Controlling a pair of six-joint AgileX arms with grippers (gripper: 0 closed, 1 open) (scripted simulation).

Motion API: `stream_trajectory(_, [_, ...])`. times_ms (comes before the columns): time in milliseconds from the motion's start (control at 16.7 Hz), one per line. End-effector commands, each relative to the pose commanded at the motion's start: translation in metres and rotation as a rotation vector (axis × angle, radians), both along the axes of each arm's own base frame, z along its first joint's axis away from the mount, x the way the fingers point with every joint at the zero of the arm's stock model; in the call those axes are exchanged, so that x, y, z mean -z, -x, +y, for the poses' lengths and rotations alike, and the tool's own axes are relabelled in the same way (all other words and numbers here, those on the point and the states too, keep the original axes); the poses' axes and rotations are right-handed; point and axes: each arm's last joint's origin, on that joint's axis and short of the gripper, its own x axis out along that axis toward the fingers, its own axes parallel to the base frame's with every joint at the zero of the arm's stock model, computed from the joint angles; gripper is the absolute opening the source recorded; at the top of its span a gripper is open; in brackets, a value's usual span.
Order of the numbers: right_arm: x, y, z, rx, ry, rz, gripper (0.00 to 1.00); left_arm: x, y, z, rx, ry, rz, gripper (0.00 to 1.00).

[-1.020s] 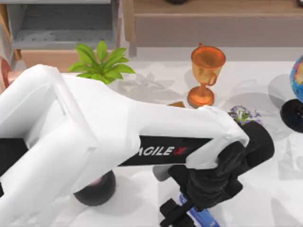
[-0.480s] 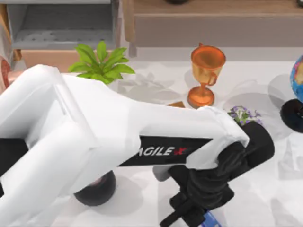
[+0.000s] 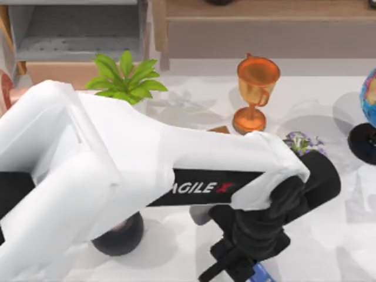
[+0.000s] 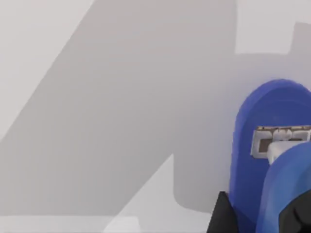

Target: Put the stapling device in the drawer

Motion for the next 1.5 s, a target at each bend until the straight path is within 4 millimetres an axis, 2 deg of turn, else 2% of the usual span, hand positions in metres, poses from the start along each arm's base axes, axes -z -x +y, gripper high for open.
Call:
stream_trajectory(300, [0.000,0.000,0.000,0.000,0.000,0.000,1.00,-0.026,0.000,0.000,0.000,0.000,0.000,0.00])
stream_trajectory(600, [0.000,0.000,0.000,0.000,0.000,0.000,1.00,-0.027,0.000,0.000,0.001,-0.004,0.002,0.00])
stream_trajectory(780, [0.000,0.000,0.000,0.000,0.000,0.000,1.00,-0.043,-0.009,-0.002,0.039,0.031,-0.013,0.00])
stream_trajectory(960, [0.000,0.000,0.000,0.000,0.000,0.000,1.00,-0.086,-0.036,0.000,0.131,0.112,-0.069,0.00])
stream_trajectory(1140, [0.000,0.000,0.000,0.000,0.000,0.000,1.00,-0.144,-0.080,0.019,0.257,0.191,-0.183,0.00])
stream_trajectory(1320, [0.000,0.000,0.000,0.000,0.000,0.000,1.00,-0.204,-0.127,0.063,0.384,0.214,-0.336,0.00])
stream_trajectory(1500, [0.000,0.000,0.000,0.000,0.000,0.000,1.00,-0.251,-0.170,0.128,0.476,0.161,-0.477,0.00])
